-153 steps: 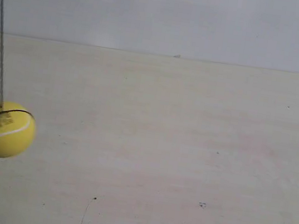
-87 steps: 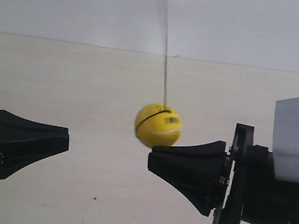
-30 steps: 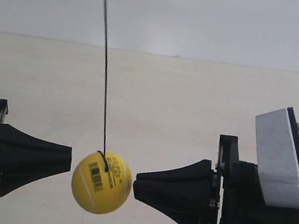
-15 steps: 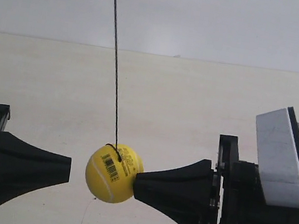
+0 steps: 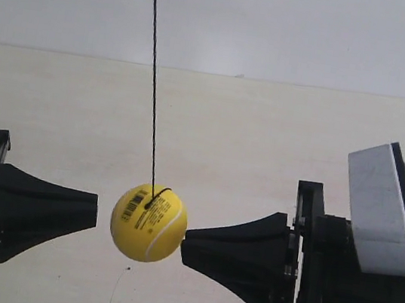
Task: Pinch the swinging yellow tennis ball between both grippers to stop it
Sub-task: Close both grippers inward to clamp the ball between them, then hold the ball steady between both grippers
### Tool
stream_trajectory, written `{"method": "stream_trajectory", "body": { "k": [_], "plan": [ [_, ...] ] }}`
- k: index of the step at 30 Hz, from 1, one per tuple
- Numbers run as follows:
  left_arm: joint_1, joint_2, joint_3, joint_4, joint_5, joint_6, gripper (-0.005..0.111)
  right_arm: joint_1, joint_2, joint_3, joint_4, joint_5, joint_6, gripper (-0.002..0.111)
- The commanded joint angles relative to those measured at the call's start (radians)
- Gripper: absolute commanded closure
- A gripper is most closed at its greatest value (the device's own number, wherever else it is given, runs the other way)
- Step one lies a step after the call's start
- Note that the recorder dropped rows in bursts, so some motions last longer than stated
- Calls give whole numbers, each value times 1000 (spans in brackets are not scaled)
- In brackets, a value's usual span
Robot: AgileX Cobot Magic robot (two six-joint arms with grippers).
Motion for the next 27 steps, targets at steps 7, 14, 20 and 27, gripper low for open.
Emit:
{"method": "stream_trajectory", "body": {
  "k": [7,14,20,27],
  "plan": [
    [-138,47,5,-96,-10,104,102,1,-1,-4,26,5,-2,108],
    [-140,53,5,-97,-10,108,102,1,-1,-4,24,11,2,108],
    [-140,53,5,-97,-10,108,102,1,-1,-4,17,11,2,108],
    [-140,53,5,-97,-10,108,102,1,-1,-4,17,11,2,108]
  ]
}}
